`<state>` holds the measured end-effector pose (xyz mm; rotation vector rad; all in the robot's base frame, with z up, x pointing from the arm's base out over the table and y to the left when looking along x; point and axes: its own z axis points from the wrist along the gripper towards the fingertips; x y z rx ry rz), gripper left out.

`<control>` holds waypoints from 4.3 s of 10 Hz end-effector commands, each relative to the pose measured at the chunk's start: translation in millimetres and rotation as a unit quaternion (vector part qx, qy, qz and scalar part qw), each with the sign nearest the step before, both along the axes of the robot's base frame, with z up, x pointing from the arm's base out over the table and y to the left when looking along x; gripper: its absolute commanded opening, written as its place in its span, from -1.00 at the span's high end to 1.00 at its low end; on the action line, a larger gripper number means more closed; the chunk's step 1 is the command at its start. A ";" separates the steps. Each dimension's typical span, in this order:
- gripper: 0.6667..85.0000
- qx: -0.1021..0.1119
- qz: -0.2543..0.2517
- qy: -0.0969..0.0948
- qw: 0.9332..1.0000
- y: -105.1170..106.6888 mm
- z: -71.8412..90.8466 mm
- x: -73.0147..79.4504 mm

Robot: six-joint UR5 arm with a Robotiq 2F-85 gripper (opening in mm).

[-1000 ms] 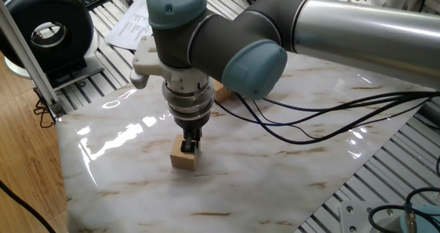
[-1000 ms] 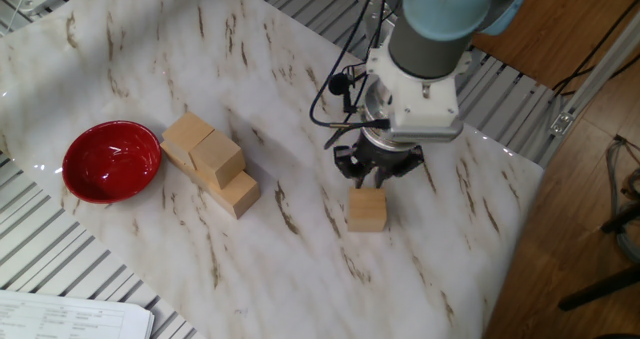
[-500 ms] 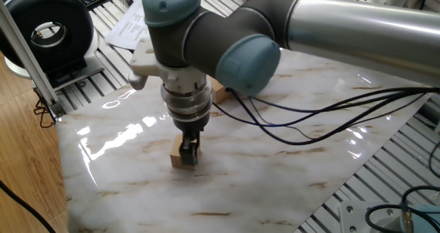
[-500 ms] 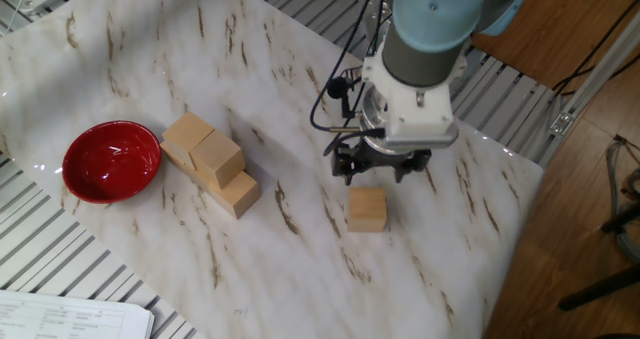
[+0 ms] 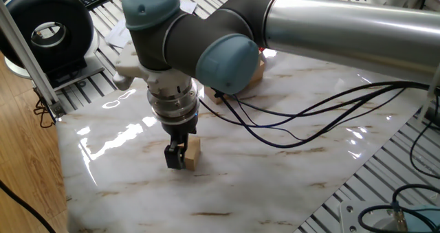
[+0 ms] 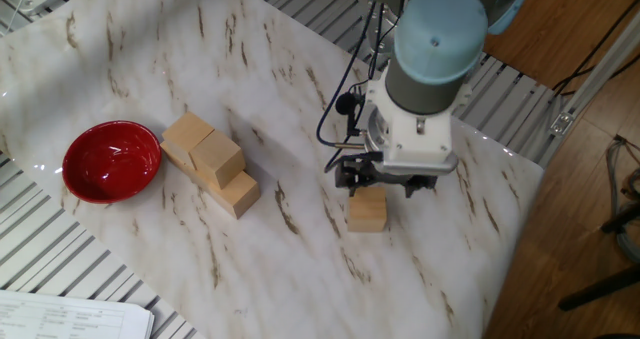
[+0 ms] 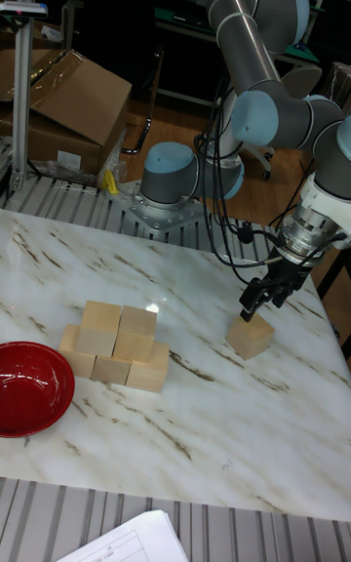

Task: Stack the blocks into a pyramid shape

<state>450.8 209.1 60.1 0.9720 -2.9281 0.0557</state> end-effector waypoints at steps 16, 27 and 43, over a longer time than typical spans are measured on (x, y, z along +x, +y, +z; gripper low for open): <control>-0.85 -0.007 -0.003 -0.023 1.000 -4.3 -33.3 26.5; 0.96 -0.031 -0.080 -0.061 0.994 -16.6 -28.6 41.5; 1.00 -0.043 -0.097 -0.098 0.990 -38.2 80.9 30.9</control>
